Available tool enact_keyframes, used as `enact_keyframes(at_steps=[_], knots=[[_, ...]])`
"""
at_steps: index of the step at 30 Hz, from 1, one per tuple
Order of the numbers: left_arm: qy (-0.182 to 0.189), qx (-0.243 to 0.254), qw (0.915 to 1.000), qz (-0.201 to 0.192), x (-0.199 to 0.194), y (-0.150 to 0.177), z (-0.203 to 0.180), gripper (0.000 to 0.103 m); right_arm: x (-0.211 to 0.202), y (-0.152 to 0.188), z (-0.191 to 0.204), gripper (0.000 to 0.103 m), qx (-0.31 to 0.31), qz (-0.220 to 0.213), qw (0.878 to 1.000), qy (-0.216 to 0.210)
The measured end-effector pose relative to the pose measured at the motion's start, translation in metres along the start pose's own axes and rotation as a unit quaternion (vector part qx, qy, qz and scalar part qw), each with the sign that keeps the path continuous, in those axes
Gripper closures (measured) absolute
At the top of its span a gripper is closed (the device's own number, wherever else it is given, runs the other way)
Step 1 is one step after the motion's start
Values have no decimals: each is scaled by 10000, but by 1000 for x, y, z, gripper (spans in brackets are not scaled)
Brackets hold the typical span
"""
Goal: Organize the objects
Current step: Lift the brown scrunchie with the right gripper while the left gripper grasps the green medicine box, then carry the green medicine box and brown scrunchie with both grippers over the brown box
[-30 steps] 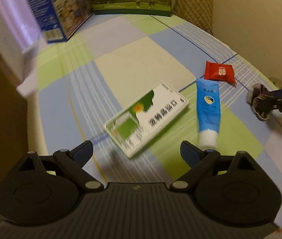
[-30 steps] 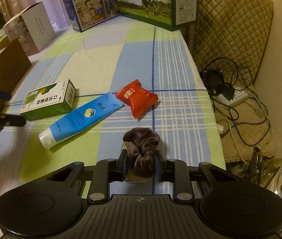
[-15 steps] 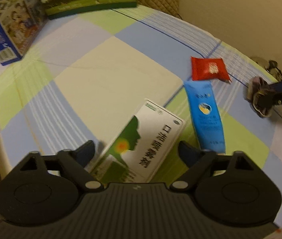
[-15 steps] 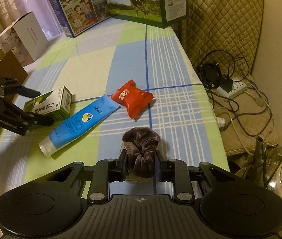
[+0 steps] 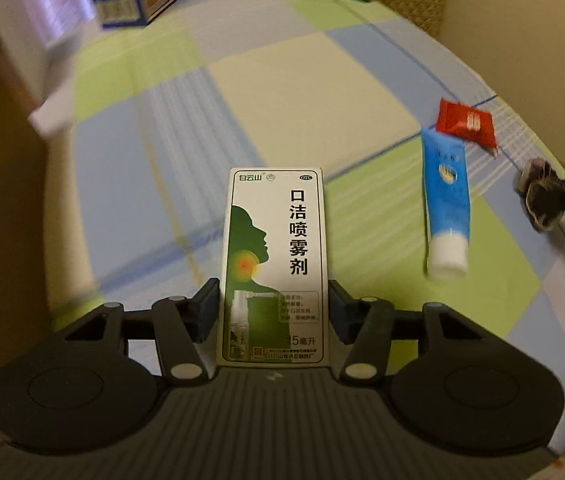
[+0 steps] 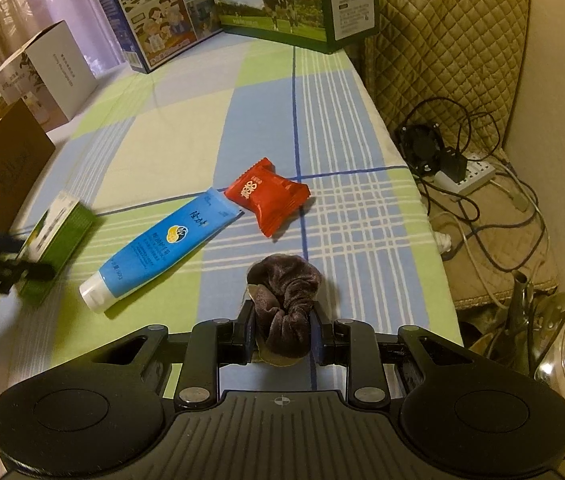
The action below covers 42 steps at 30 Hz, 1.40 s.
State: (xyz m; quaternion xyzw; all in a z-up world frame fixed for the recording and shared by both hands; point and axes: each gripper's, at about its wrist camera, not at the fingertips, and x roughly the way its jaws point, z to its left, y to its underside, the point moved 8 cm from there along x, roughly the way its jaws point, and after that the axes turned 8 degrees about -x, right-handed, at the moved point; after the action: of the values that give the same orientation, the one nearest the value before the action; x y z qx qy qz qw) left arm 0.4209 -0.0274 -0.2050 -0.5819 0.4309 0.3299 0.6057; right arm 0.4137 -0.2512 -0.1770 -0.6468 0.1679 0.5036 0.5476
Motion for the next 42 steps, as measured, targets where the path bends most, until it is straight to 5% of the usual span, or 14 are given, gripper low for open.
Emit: enact_keyframes(at_steps=[7,18,21,42], knots=[[47,-542,9984,152,-5,13,9,51,-1,1,3,79,-54,26,10000,-3],[-92,-464,9986,217,15,-5,1,45,-9,14,12,79,-101,86,9999,-82],[-115,-471,9987,161,11,-1,1,52,-13,20,16,79,-116,94,9998,-109],[149,-1065,9939,236,-56,103,-10,52,-30,48,110,79,-716,253,9916,-1044]])
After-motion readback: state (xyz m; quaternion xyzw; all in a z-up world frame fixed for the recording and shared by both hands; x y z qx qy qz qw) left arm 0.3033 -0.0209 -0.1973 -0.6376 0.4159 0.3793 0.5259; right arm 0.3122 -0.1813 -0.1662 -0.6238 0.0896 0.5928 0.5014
